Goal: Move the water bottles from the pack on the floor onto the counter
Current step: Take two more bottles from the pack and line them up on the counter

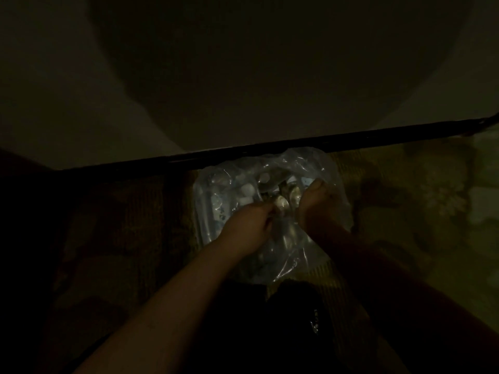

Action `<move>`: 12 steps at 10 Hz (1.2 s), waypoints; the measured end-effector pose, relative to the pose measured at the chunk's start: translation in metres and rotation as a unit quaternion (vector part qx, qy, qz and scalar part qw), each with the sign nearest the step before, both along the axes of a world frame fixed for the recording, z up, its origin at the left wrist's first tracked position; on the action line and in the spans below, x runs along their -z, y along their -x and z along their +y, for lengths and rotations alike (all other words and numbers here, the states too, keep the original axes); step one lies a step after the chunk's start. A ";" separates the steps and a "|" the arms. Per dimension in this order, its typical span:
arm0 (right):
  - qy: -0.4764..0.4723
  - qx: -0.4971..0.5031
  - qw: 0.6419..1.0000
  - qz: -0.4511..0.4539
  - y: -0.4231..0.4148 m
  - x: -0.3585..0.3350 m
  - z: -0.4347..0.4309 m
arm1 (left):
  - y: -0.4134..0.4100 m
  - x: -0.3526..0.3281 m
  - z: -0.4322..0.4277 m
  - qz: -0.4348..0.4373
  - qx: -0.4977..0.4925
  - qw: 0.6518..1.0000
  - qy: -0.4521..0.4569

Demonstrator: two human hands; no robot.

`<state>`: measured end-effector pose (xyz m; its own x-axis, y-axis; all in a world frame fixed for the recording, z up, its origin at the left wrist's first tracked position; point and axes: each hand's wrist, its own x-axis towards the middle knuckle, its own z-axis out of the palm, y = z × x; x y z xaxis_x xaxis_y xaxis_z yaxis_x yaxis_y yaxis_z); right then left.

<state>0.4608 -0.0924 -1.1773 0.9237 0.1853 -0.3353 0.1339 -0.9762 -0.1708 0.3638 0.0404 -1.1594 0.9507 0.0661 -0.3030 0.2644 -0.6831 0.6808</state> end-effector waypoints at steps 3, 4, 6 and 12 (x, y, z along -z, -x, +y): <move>0.088 -0.073 0.993 0.035 -0.020 0.024 0.007 | 0.002 0.002 0.012 -0.014 -0.021 1.000 0.003; 0.066 -0.093 0.993 0.005 -0.014 0.026 0.003 | 0.002 0.003 0.014 -0.016 -0.028 0.999 0.006; -0.099 -0.128 0.983 -0.083 -0.002 0.014 0.008 | -0.002 0.005 0.017 -0.057 -0.082 0.995 -0.002; -0.006 -0.364 0.916 -0.171 0.000 -0.037 0.046 | -0.002 -0.020 0.053 -0.112 -0.244 0.963 0.016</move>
<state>0.4612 -0.0463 -1.1402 0.6053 0.7948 -0.0444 0.7953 -0.6061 -0.0075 0.3662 0.0929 -1.1394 0.8510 0.5149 -0.1034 0.3927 -0.4931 0.7763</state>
